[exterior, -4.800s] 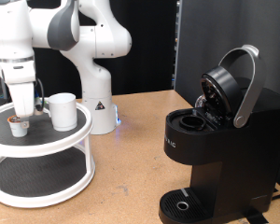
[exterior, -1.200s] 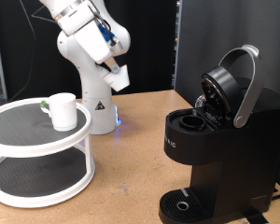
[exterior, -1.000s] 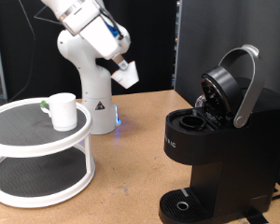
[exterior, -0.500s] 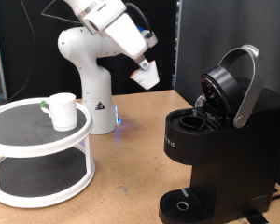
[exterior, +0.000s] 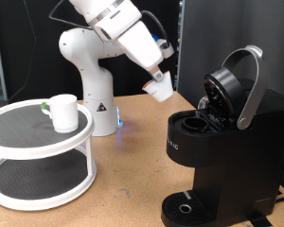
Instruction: Make a cup of coffee with the keurig machine
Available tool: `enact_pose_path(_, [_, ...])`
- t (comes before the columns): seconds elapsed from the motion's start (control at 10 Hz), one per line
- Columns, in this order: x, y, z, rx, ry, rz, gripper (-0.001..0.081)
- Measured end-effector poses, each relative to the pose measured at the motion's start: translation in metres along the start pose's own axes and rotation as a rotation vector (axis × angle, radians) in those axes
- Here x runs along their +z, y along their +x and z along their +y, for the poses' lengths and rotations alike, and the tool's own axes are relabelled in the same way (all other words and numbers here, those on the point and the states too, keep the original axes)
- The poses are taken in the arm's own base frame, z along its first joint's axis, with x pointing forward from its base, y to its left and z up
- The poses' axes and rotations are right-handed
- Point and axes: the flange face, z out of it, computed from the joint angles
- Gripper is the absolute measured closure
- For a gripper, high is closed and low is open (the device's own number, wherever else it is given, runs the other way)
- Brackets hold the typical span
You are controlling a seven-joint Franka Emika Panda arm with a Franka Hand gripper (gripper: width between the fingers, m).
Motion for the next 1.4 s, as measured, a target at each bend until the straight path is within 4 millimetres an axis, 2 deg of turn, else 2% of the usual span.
enact_pose_path(0.1, [0.003,0.002,0.001,0.012,-0.034,0.009,0.0785])
enact_pose_path(0.4, [0.006,0.001,-0.003,0.019,0.012,-0.003,0.0785])
enact_pose_path(0.9, [0.014,0.031,-0.025,0.033,0.032,0.013,0.0785])
enact_pose_path(1.4, [0.042,0.038,-0.037,-0.002,0.014,-0.037,0.0785])
